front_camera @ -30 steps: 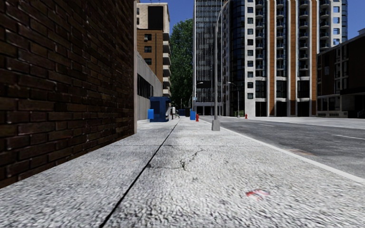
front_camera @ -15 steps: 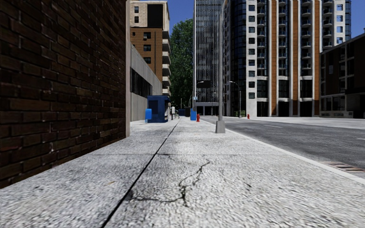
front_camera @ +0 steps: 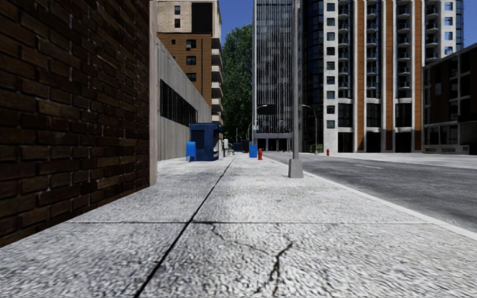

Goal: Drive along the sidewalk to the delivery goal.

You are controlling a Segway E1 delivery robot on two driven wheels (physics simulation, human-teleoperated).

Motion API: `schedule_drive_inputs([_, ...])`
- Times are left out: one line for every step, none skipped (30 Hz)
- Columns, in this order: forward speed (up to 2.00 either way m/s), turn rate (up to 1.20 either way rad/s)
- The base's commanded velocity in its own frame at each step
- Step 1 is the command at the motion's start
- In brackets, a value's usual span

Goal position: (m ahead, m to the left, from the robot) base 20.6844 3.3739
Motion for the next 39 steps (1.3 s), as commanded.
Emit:
schedule_drive_inputs([2.0,0.0])
schedule_drive_inputs([2.0,0.0])
schedule_drive_inputs([2.0,0.0])
schedule_drive_inputs([2.0,0.0])
schedule_drive_inputs([2.0,0.0])
schedule_drive_inputs([2.0,0.0])
schedule_drive_inputs([2.0,0.0])
schedule_drive_inputs([2.0,0.0])
schedule_drive_inputs([2.0,0.0])
schedule_drive_inputs([2.0,0.0])
schedule_drive_inputs([2.0,0.0])
schedule_drive_inputs([2.0,0.0])
schedule_drive_inputs([2.0,0.0])
schedule_drive_inputs([2.0,0.0])
schedule_drive_inputs([2.0,0.0])
schedule_drive_inputs([2.0,0.0])
schedule_drive_inputs([2.0,0.0])
schedule_drive_inputs([2.0,0.0])
schedule_drive_inputs([2.0,0.0])
schedule_drive_inputs([2.0,0.0])
schedule_drive_inputs([2.0,0.0])
schedule_drive_inputs([2.0,0.0])
schedule_drive_inputs([2.0,0.0])
schedule_drive_inputs([2.0,0.0])
schedule_drive_inputs([2.0,0.0])
schedule_drive_inputs([2.0,0.0])
schedule_drive_inputs([2.0,0.0])
schedule_drive_inputs([2.0,0.0])
schedule_drive_inputs([2.0,0.0])
schedule_drive_inputs([2.0,0.0])
schedule_drive_inputs([2.0,0.0])
schedule_drive_inputs([2.0,0.0])
schedule_drive_inputs([2.0,0.0])
schedule_drive_inputs([2.0,0.0])
schedule_drive_inputs([2.0,0.0])
schedule_drive_inputs([2.0,0.0])
schedule_drive_inputs([2.0,0.0])
schedule_drive_inputs([2.0,0.0])
schedule_drive_inputs([2.0,0.0])
